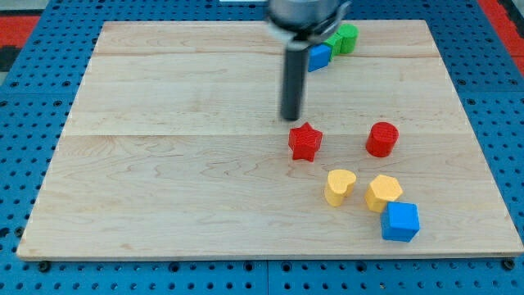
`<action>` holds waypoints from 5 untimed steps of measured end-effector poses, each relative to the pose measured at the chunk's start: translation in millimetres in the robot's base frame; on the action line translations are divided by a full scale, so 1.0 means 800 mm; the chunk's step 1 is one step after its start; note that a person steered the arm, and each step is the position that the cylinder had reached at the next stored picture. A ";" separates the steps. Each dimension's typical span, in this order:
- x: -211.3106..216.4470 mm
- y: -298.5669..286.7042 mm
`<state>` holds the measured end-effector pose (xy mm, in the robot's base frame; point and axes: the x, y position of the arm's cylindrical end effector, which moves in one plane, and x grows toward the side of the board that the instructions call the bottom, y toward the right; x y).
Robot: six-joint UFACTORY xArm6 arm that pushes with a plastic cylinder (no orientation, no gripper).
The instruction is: Push the blue cube along with the yellow hexagon between the red blocks
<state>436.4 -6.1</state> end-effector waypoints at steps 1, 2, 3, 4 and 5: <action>0.068 -0.143; 0.192 -0.105; 0.226 -0.015; 0.224 0.117; 0.219 0.215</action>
<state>611.7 166.2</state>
